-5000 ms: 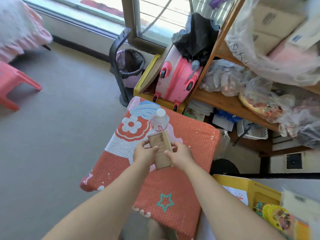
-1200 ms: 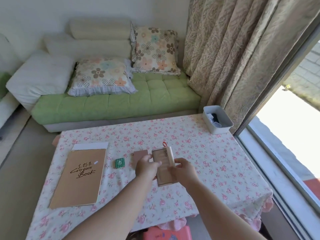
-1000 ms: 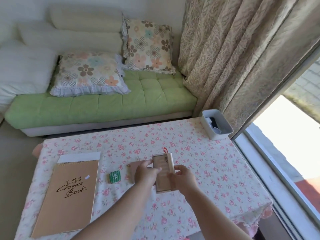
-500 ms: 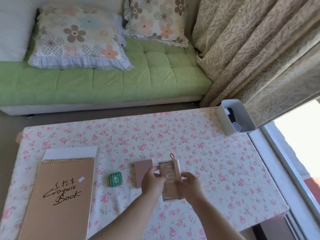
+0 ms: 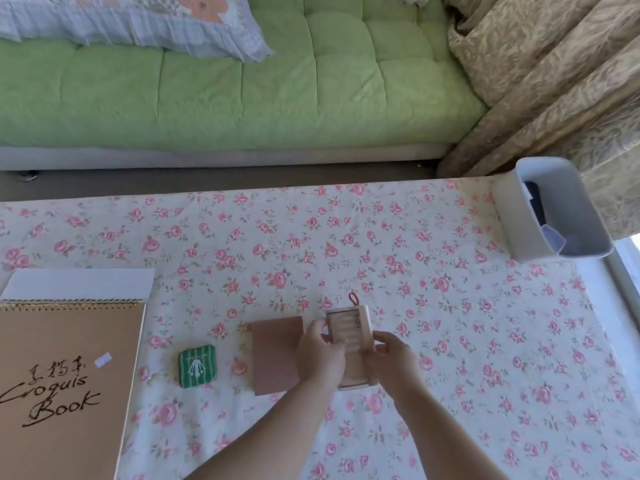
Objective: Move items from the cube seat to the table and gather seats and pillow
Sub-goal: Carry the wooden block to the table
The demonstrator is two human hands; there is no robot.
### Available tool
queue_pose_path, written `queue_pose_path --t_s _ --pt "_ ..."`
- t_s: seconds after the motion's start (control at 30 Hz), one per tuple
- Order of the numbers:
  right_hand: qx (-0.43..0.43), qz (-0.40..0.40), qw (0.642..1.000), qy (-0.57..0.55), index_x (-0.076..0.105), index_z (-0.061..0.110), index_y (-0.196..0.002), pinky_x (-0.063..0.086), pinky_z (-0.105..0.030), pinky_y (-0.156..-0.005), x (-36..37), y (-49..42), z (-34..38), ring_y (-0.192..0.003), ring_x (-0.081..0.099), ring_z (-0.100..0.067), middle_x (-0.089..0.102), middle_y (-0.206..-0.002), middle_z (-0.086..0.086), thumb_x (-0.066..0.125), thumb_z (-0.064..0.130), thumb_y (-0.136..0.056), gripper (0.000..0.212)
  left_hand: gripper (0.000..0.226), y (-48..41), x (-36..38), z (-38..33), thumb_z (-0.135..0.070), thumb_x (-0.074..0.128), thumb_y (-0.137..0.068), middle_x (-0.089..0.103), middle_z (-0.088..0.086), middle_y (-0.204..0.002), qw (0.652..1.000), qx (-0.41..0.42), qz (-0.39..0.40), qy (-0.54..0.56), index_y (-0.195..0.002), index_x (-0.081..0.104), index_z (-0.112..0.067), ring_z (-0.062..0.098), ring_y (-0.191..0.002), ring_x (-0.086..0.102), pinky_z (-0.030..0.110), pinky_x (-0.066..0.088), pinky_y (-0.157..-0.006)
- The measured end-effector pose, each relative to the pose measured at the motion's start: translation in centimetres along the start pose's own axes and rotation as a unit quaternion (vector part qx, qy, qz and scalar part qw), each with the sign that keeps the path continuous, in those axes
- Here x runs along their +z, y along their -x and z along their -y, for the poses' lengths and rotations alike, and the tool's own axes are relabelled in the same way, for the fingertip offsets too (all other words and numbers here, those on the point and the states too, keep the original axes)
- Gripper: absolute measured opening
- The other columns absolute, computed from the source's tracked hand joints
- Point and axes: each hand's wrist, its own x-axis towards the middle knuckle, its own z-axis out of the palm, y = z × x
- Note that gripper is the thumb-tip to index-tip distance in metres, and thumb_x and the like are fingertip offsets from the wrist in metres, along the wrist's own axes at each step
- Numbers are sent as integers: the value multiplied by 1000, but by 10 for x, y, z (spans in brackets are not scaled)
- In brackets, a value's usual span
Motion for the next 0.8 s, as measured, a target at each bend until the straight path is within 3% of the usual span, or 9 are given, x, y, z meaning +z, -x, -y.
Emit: queue_pose_path --t_s 0.1,0.37,0.57,0.67,0.73,0.8 --pt "1 4 1000 1 55 19 -126 39 -19 -50 6 -28 -13 -69 56 -5 64 -93 3 53 17 -90 36 41 -19 16 8 -18 63 -85 62 6 -112 1000 -3 -10 -25 -125 55 -19 26 -98 62 36 54 -82" --pt "-12 34 999 10 56 17 -126 46 -20 -54 16 -50 -34 -71 59 -8 66 -93 1 54 16 -90 36 46 -29 26 27 -21 59 -88 56 6 -126 998 -13 -26 -51 -133 49 -19 27 -106 60 38 53 -87" --pt "-31 62 998 4 50 18 -134 48 -17 -56 19 -55 -40 -85 62 -14 66 -114 -3 48 12 -91 43 46 -32 27 30 -17 58 -87 59 6 -126 998 -21 -35 -44 -133 50 -18 27 -109 60 35 52 -89" --pt "-33 71 997 -18 45 20 -137 56 -32 -76 19 -55 -43 -98 62 -18 61 -123 -2 47 12 -92 46 49 -31 27 31 -15 59 -86 62 4 -122 999 -18 -26 -28 -134 50 -20 25 -107 61 34 52 -88" --pt "-33 73 997 -22 42 23 -139 53 -43 -92 21 -53 -44 -112 59 -21 56 -132 -2 47 16 -92 48 53 -30 26 32 -15 60 -87 60 5 -126 999 -24 -20 -33 -138 46 -18 25 -110 60 32 51 -89" --pt "-30 76 996 -21 38 23 -142 46 -44 -102 23 -47 -46 -125 51 -24 49 -141 -6 47 14 -92 52 53 -24 26 36 -14 61 -85 59 6 -127 999 -26 -15 -37 -136 48 -16 26 -112 60 37 51 -93"
